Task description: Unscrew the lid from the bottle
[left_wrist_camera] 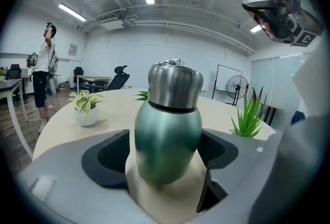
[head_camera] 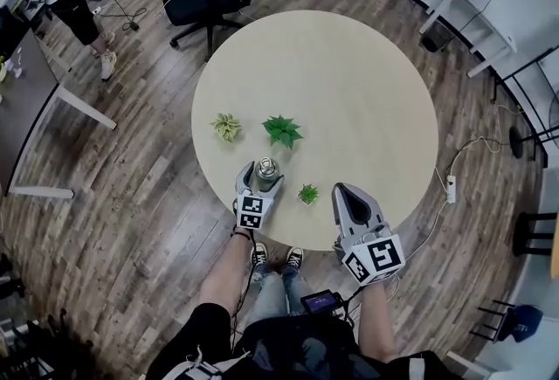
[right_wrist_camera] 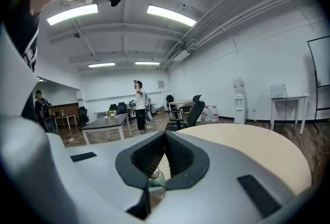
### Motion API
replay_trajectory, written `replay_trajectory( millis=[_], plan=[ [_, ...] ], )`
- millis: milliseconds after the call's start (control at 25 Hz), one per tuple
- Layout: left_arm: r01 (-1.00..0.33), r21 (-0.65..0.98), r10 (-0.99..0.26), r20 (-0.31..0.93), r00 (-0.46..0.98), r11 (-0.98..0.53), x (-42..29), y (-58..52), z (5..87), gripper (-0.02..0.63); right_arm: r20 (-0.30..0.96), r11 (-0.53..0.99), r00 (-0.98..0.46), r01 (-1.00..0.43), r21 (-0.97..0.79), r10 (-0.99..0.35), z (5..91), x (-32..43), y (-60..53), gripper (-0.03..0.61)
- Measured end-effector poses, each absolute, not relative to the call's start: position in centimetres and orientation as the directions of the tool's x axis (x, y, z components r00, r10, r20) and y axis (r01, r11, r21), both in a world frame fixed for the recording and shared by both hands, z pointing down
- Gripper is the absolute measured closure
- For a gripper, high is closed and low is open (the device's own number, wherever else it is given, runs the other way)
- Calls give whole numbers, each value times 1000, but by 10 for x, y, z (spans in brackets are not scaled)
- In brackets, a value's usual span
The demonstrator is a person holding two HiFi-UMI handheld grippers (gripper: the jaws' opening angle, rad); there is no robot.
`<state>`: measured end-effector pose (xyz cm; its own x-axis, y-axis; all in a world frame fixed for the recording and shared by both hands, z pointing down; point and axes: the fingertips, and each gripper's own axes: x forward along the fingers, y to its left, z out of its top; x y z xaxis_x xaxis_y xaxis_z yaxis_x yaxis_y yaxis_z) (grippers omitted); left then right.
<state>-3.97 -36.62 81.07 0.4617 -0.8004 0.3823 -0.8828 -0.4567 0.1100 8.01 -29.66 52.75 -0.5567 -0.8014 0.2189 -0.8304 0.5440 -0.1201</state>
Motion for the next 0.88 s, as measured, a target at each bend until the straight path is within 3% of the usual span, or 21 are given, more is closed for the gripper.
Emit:
replay_trajectory(
  millis=[480, 880],
  plan=[
    [-865, 111, -777, 394, 491, -490, -35, -366, 799, 244, 235, 558, -576, -817, -145, -783, 535, 76, -291, 574],
    [-794, 39, -754, 289, 590, -606, -19, -358, 651, 244, 136, 559, -575, -817, -139, -807, 493, 82, -300, 575]
  ],
)
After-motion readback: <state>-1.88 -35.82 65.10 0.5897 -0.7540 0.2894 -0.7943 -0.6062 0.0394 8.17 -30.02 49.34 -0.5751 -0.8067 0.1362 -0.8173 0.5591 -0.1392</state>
